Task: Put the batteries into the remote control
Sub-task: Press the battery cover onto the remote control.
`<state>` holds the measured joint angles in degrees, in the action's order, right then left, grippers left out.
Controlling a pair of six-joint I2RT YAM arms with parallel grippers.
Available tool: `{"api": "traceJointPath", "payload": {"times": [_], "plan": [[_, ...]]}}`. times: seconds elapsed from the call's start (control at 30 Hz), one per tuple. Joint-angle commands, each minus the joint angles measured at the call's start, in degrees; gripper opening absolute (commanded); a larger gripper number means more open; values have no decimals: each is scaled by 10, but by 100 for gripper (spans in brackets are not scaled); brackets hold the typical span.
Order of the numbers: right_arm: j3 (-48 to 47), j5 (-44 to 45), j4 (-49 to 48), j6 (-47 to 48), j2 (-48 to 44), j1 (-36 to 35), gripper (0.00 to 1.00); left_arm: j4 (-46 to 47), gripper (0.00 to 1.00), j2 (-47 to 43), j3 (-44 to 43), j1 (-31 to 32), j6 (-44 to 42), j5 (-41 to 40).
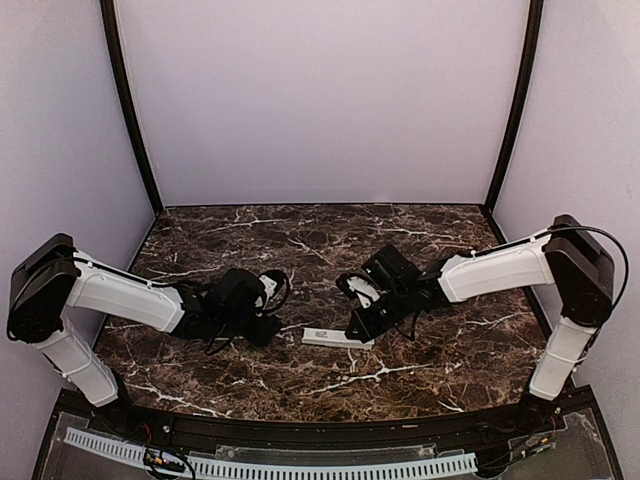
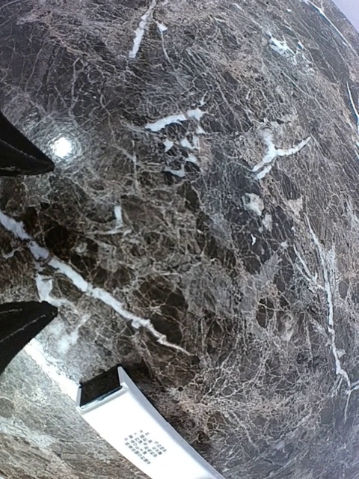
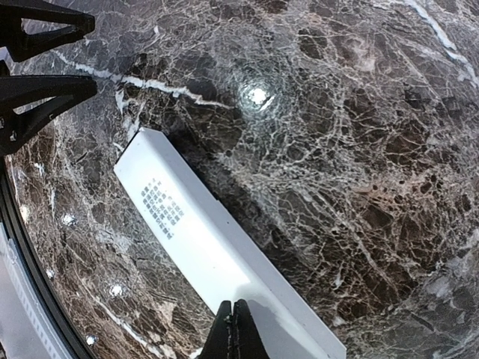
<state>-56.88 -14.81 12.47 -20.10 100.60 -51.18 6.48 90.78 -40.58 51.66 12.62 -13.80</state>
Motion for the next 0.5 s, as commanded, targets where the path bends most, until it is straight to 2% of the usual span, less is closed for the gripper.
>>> {"api": "traceJointPath", "payload": {"times": [0.0,0.17,0.27,0.37,0.47], "plan": [[-1,25,50,2,-8,-4,0,-14,57,1,-12,4,-7,6],[-40,34,84,1,-47,-6,0,-13,56,3,-14,5,-8,9],[-53,96,137,-38,-75,-4,0,-13,55,6,-16,5,-9,17],[-70,178,231,-87,-90,-2,0,-18,48,18,-25,10,-14,20],[-75,214,294,-127,-84,-3,0,-20,43,25,-29,14,-17,26]]}}
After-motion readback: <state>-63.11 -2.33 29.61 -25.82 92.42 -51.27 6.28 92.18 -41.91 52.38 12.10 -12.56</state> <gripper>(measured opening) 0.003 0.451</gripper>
